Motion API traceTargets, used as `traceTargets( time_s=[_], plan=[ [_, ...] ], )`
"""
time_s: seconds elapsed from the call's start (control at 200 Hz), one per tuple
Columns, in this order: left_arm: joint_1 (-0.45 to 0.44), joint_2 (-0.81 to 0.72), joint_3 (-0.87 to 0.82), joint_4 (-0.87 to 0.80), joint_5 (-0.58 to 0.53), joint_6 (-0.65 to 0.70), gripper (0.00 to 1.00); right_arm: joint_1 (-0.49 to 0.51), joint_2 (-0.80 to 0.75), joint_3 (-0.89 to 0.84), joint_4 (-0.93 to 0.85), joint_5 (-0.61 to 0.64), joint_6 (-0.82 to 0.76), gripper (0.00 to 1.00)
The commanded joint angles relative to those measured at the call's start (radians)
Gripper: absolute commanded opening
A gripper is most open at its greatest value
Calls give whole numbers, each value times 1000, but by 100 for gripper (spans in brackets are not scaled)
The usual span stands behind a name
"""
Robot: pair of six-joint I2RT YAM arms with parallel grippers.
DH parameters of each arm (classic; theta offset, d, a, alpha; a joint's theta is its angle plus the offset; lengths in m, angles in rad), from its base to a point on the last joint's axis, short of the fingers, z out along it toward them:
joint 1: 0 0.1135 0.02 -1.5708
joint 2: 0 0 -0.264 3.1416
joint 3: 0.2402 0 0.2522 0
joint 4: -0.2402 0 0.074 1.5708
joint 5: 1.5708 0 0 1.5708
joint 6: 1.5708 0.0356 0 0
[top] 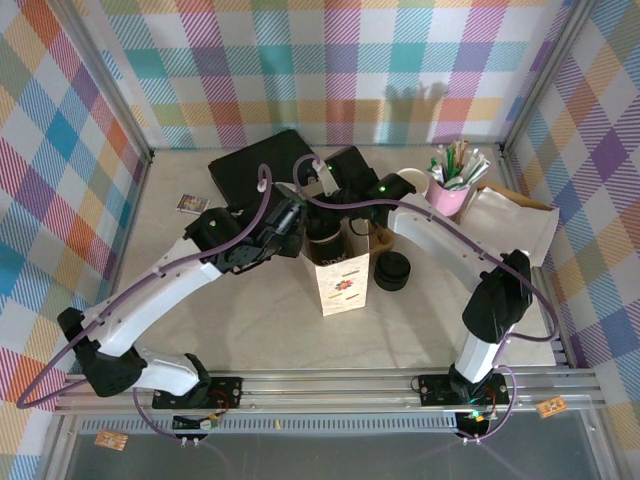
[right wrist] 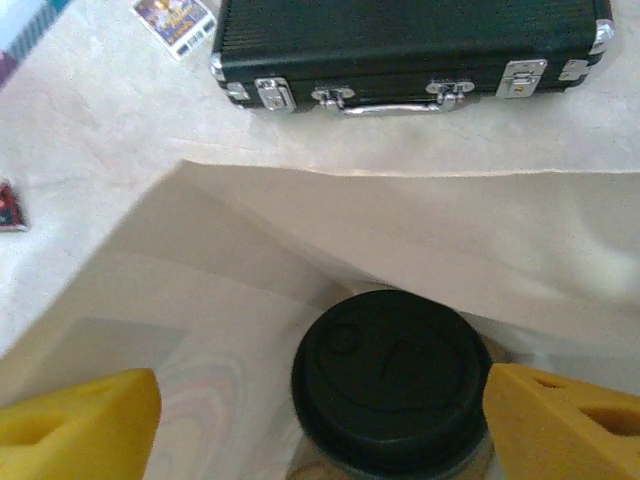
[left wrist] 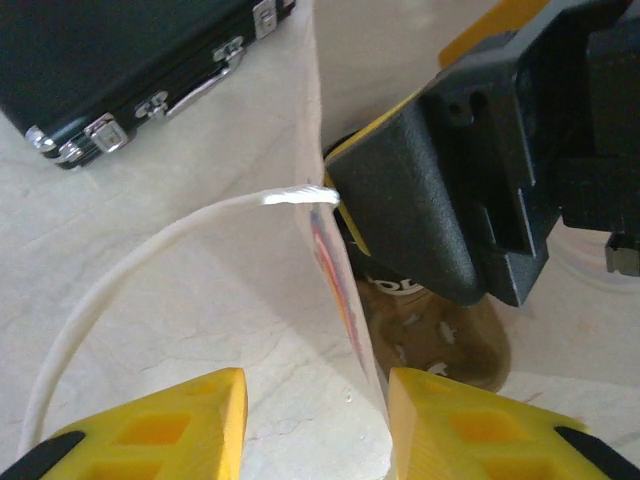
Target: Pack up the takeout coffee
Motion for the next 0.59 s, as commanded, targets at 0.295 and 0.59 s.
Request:
traceTargets(
  time_s=[0.295,0.59],
  plan=[
    [1,-102,-106,310,175,145,56,-6,-87,26,79,-78,10,71],
    [1,-139,-122,453,220,242,62,-12,-98,142,38,18,38,75]
  ],
)
